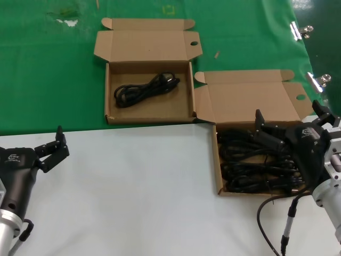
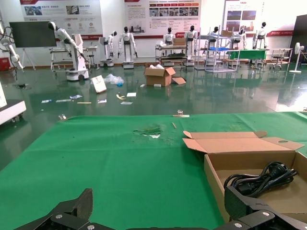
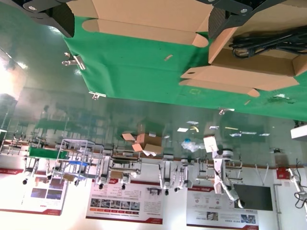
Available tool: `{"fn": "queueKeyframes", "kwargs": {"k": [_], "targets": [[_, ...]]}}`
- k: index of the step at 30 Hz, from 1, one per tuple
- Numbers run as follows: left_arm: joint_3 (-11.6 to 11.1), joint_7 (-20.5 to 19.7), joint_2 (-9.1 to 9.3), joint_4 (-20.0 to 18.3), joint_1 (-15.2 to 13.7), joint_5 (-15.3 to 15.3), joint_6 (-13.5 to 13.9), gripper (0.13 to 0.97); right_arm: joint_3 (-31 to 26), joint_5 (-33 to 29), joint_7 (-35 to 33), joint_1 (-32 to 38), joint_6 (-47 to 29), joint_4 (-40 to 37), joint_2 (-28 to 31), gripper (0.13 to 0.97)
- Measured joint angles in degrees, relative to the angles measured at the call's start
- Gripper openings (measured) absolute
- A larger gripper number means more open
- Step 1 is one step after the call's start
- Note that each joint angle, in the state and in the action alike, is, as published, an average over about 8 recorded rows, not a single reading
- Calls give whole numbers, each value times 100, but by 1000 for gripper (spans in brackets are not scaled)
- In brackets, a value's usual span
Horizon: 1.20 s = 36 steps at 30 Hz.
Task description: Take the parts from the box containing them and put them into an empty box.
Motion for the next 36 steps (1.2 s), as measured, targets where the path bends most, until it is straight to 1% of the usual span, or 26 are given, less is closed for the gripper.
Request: {"fn": "queueKeyframes", "kwargs": {"k": [36], "targets": [[0,0,0,0,0,0,0,966,0,0,0,0,0,0,0,966]]}}
